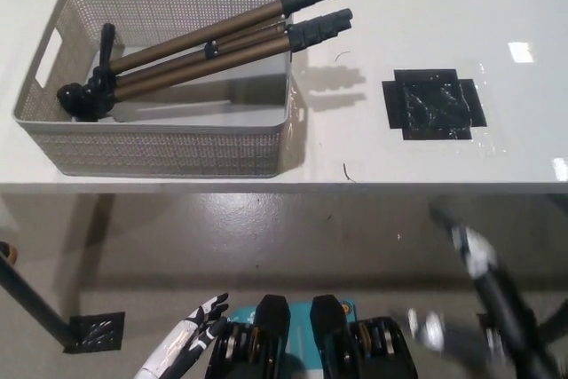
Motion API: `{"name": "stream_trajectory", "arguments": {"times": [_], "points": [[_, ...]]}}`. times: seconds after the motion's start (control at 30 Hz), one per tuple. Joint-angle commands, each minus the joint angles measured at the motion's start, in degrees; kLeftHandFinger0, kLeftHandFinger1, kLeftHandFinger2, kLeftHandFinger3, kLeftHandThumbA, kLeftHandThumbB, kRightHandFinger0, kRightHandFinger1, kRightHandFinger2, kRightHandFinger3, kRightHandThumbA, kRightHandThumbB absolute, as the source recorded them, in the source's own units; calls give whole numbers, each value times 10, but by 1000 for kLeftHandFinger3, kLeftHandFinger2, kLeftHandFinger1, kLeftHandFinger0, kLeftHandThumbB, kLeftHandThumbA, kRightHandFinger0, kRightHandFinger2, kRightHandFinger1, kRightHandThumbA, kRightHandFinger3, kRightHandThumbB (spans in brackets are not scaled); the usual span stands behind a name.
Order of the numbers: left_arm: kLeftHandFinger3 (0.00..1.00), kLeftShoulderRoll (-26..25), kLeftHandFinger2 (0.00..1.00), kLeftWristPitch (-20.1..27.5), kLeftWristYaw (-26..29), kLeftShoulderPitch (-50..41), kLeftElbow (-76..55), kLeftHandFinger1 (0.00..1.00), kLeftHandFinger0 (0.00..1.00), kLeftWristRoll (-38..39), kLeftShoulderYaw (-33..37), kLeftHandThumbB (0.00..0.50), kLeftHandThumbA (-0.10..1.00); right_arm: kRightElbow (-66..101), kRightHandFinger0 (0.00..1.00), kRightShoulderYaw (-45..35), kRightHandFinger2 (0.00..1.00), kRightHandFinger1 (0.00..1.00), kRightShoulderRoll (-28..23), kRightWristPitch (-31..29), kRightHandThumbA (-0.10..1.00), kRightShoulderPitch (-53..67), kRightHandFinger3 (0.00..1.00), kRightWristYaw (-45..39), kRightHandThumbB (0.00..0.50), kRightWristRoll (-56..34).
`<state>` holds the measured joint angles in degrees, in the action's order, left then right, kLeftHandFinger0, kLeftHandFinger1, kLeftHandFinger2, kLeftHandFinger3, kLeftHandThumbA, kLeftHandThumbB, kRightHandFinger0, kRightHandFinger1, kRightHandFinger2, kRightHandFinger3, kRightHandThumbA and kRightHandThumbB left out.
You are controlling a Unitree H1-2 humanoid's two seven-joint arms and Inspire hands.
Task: The robot uses its right hand to pick the tripod on the desk and places it into a rectangular container on the left.
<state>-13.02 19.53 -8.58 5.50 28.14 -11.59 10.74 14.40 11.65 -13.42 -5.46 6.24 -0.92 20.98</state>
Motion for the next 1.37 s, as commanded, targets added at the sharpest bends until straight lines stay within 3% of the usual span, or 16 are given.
{"name": "stream_trajectory", "arguments": {"times": [0.0, 0.2, 0.3, 0.37, 0.43, 0.6, 1.03, 1.33], "points": [[1000, 11, 1000, 66, 6, 12, 2, 1000, 1000, 51, -26, 500, 1000, 45, 1000, -33, 1000, 1000, 15, -177, 1000, 130, 1000, -2, 430, -302], [1000, 15, 1000, 73, 5, 15, 4, 1000, 1000, 55, -34, 500, 1000, -175, 1000, -67, 1000, 1000, 63, -154, 1000, 65, 1000, -70, 389, -345], [1000, 16, 1000, 74, 6, 21, 9, 1000, 1000, 56, -37, 500, 1000, -230, 1000, -86, 1000, 1000, 76, -134, 1000, 45, 1000, -94, 439, -369], [1000, 14, 1000, 72, 1, 20, 3, 1000, 1000, 61, -39, 500, 1000, -248, 1000, -94, 1000, 1000, 78, -126, 1000, 35, 1000, -111, 447, -380], [1000, 13, 1000, 69, 0, 24, 3, 1000, 1000, 64, -42, 500, 1000, -247, 1000, -99, 1000, 1000, 79, -116, 1000, 30, 1000, -115, 432, -379], [1000, 15, 1000, 69, 1, 26, 5, 1000, 1000, 65, -43, 500, 1000, -252, 1000, -111, 1000, 1000, 80, -109, 1000, 19, 1000, -128, 463, -380], [1000, 16, 1000, 69, -2, 28, 6, 1000, 1000, 66, -51, 500, 1000, -260, 1000, -116, 1000, 1000, 76, -110, 1000, 6, 1000, -149, 403, -367], [1000, 15, 1000, 60, 0, 29, -1, 1000, 1000, 63, -52, 500, 1000, -261, 1000, -113, 1000, 1000, 76, -114, 1000, -2, 1000, -140, 417, -349]]}}
